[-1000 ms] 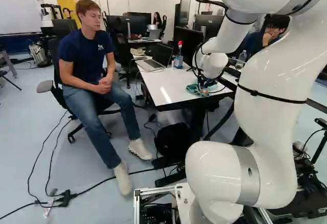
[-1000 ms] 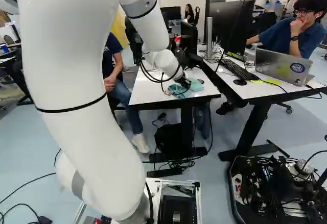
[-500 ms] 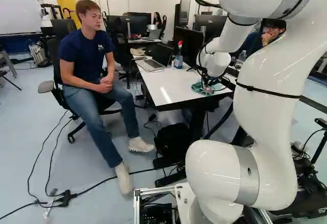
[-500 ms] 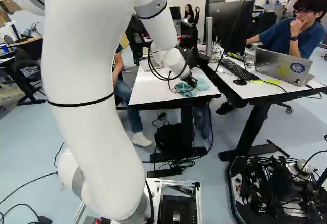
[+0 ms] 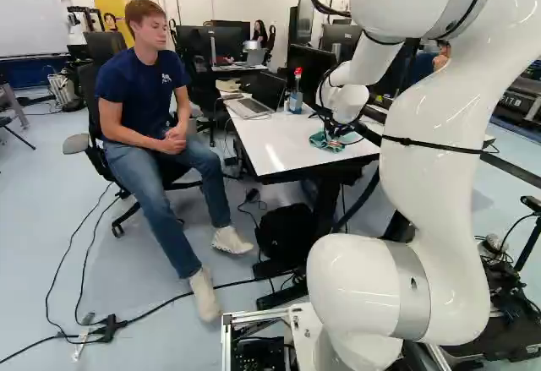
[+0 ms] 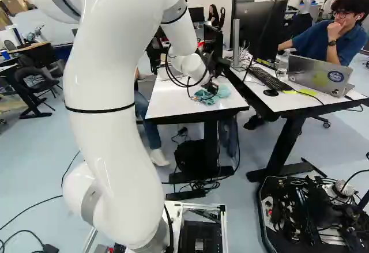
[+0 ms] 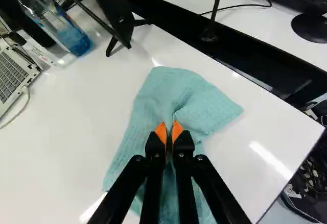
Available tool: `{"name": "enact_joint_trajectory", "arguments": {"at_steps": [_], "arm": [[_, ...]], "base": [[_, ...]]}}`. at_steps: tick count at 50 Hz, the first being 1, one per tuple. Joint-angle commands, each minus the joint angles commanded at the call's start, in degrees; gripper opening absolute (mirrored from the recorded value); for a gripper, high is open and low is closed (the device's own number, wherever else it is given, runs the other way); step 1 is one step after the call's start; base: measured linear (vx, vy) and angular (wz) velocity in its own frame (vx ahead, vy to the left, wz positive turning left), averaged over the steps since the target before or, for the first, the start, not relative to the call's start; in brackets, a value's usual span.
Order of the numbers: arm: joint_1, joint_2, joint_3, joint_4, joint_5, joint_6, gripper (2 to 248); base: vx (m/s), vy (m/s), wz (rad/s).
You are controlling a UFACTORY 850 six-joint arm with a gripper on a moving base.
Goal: Clean the table with the green towel
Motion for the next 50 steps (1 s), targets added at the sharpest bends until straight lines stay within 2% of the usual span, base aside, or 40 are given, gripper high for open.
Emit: {"name": "enact_joint_trajectory", "arguments": {"at_steps": [26,36,50], "arm": [[4.0,-3.6,-4.6,0.0,0.0,0.0,33],[5.5,-2.8,-3.5,0.0,0.0,0.0,33],[7.1,0.3,0.3,0.0,0.0,0.0,33]], "base": [[0.0,0.0,0.0],[0.0,0.0,0.0],[0.0,0.0,0.0]]}}
